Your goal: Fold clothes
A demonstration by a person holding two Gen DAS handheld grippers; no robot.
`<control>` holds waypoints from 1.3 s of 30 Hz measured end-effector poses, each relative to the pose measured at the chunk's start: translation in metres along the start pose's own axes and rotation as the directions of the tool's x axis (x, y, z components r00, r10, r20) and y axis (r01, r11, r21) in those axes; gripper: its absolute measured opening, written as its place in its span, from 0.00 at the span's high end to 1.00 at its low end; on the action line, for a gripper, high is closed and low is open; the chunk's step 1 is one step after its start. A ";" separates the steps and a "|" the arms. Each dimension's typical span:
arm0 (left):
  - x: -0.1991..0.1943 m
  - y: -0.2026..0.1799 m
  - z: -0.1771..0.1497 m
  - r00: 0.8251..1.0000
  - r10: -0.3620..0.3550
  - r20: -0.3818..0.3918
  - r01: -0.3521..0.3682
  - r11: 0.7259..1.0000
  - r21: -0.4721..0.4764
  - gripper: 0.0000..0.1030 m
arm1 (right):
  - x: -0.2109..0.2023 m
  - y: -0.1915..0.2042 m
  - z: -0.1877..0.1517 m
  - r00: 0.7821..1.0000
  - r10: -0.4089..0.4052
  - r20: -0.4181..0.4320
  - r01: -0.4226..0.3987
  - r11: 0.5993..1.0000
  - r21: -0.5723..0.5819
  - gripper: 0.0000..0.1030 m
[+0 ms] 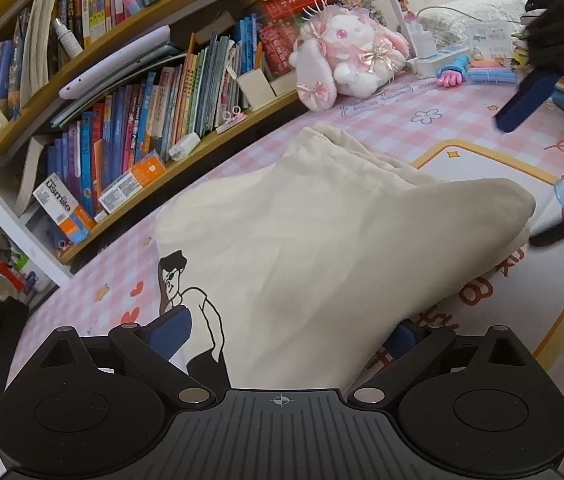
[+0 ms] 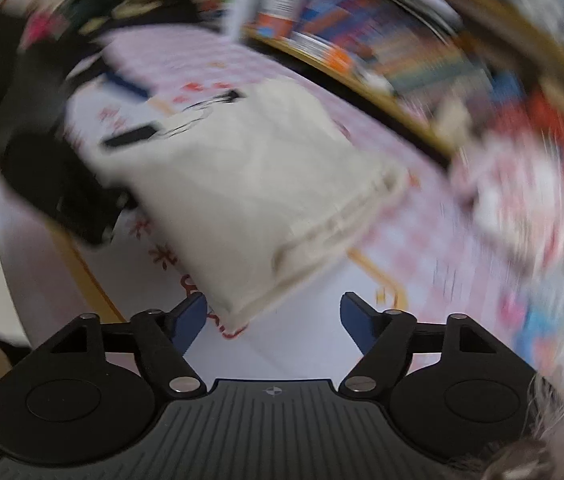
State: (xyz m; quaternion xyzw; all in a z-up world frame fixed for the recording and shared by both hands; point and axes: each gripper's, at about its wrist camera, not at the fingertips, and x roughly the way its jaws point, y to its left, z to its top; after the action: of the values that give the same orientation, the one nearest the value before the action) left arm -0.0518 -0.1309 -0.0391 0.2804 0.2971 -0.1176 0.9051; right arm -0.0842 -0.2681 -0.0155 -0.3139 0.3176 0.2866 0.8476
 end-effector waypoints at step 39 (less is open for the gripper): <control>-0.004 0.000 -0.049 0.986 0.169 0.009 -0.165 0.947 0.275 0.13 | 0.024 0.016 0.049 0.994 -0.101 0.050 0.111 0.941 -0.319 0.87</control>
State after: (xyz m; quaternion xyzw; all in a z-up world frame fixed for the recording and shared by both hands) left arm -0.0780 -0.1021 -0.0689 0.4281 0.2598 -0.0785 0.8620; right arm -0.0627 -0.2163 -0.0091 -0.4597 0.2355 0.2935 0.8044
